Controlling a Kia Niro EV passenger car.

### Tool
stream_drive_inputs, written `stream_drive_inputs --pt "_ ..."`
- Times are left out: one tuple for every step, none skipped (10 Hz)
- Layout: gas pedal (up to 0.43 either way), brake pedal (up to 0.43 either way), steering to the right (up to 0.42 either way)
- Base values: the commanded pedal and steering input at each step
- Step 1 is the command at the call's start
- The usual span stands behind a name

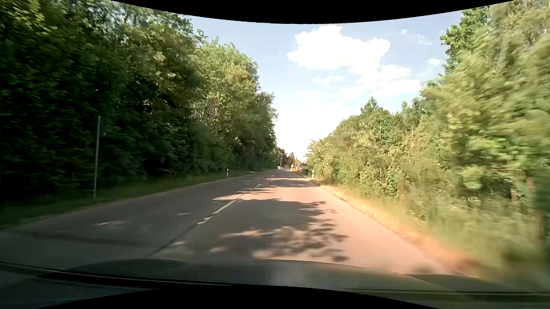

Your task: Follow the waypoints while adhering to traffic rules and regulations

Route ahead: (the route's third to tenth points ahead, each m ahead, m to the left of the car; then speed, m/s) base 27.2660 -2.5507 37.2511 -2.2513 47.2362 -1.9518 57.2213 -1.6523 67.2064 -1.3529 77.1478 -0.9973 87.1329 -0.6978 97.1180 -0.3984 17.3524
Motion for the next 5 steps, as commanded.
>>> stream_drive_inputs --pt "0.000 0.195 -0.001" --pt "0.000 0.195 -0.001" --pt "0.000 0.189 -0.001" --pt "0.000 0.177 0.000" --pt "0.000 0.171 -0.001"
